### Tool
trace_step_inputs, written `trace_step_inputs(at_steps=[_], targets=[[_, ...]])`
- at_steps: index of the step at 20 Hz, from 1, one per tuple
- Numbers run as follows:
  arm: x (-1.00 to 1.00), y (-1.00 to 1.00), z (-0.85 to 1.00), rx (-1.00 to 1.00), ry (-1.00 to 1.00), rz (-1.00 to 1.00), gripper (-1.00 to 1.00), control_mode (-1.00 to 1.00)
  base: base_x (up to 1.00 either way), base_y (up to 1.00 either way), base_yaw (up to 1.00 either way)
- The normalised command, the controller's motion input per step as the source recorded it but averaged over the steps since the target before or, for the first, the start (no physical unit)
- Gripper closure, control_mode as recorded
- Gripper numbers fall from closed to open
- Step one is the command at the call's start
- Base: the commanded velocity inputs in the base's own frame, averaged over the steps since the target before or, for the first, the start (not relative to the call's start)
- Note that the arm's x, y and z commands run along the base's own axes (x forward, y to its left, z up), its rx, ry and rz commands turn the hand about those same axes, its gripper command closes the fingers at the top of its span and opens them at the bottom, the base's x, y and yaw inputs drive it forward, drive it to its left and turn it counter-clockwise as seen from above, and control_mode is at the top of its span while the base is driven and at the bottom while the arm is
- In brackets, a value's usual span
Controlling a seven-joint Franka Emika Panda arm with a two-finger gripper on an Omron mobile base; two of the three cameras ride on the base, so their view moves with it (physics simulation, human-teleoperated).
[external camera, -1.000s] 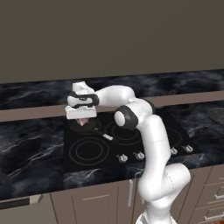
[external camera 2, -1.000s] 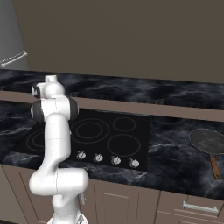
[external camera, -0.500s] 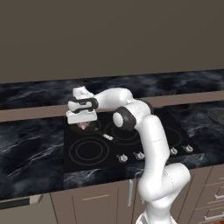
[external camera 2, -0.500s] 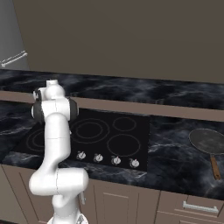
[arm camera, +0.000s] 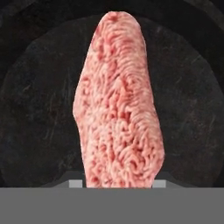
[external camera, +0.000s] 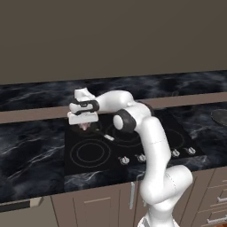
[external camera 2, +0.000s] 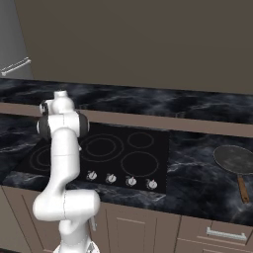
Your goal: Place both pans onto different burners. Then place the lemon and the steak on different pans.
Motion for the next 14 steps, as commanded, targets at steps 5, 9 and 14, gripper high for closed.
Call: trace_step_inputs(at_steps=[5, 9, 14], targets=[[0.14, 0.0, -0.44, 0.0, 0.0, 0.0, 1.0, -1.0, 0.0, 0.0, 0.0], [0.0, 0.0, -0.36, 0.0, 0.0, 0.0, -1.0, -1.0, 0.0, 0.0, 0.0], [-0.04, -0.21, -0.05, 0.0, -0.01, 0.0, -1.0, -1.0, 0.0, 0.0, 0.0]])
